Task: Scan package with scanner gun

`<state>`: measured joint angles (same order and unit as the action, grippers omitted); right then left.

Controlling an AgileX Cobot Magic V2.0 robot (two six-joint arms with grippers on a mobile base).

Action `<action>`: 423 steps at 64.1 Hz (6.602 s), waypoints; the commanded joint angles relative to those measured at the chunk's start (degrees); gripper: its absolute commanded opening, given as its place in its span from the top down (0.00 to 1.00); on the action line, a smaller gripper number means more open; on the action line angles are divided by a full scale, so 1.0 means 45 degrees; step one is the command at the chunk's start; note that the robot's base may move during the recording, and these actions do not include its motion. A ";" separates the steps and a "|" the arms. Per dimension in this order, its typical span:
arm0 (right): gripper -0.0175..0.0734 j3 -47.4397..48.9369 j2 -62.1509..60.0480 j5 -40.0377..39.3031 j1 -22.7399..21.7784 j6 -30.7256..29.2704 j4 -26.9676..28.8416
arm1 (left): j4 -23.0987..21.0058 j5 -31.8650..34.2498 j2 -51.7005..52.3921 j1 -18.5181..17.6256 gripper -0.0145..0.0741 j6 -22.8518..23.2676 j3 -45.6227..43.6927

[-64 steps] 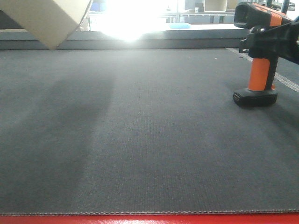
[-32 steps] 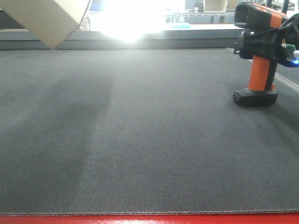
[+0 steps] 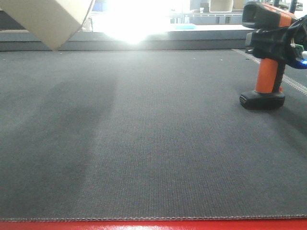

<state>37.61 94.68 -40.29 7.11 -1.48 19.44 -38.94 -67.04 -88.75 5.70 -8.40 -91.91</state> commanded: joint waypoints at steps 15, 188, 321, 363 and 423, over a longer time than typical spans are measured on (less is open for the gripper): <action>0.96 0.0091 -0.0010 -0.0374 0.0011 0.0083 0.0095 | -0.0338 0.0089 0.0120 -0.0048 0.96 -0.0050 -0.0071; 0.98 0.3332 -0.2253 0.2850 0.1284 -0.8373 -0.0347 | 0.1373 0.0410 -0.0055 -0.2245 0.96 0.2293 0.0354; 0.98 0.1998 -0.2299 0.1218 0.0044 -0.1167 0.0476 | 0.4550 -0.0649 -0.0055 -0.2221 0.96 0.2239 -0.1399; 0.98 0.1637 -0.0548 0.0145 -0.0058 0.0328 -0.1479 | 0.4437 -0.0649 -0.0055 -0.2221 0.96 0.2239 -0.1399; 0.98 0.1047 0.0809 -0.1039 -0.0032 -0.1035 0.0579 | 0.4439 -0.0649 -0.0055 -0.2221 0.96 0.2239 -0.1399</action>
<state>42.07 98.52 -42.44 7.06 -5.90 22.45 -18.18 -70.50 -89.56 -4.01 1.53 -97.61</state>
